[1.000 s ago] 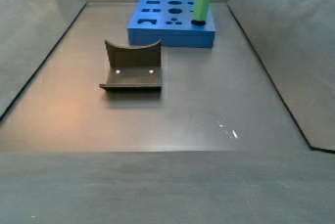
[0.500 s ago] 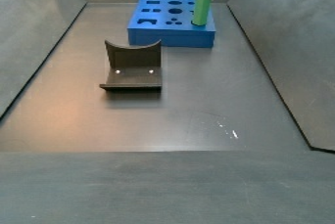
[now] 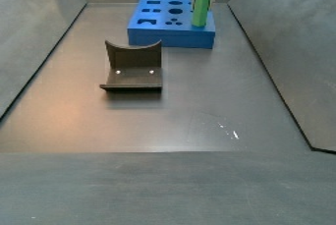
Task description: Insert the hexagon object.
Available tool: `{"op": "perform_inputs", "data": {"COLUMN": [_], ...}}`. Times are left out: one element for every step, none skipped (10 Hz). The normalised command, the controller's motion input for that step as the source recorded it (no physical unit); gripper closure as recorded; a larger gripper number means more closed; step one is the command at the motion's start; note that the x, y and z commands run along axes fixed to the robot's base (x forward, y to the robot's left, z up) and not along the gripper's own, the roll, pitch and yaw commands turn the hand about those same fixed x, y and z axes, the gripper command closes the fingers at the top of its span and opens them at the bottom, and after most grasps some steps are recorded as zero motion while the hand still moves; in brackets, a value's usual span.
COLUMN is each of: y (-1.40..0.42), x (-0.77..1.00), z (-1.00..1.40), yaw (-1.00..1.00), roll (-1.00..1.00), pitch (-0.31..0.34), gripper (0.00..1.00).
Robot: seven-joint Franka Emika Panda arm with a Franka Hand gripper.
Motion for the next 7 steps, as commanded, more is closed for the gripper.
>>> {"op": "perform_inputs", "data": {"y": [-0.05, -0.10, -0.17, -0.13, 0.00, 0.00, 0.00], "x": [-0.13, -0.16, -0.08, -0.09, 0.00, 0.00, 0.00], "z": [-0.50, -0.53, -0.49, -0.54, -0.51, -0.07, 0.00], "yaw": [0.00, 0.00, 0.00, 0.00, 0.00, 0.00, 0.00], "roll": [0.14, 0.17, 0.20, 0.20, 0.11, -0.07, 0.00], "pitch": [-0.154, -0.169, -0.116, -0.147, -0.150, -0.051, 0.000], "gripper": [1.00, 1.00, 1.00, 1.00, 1.00, 1.00, 1.00]}}
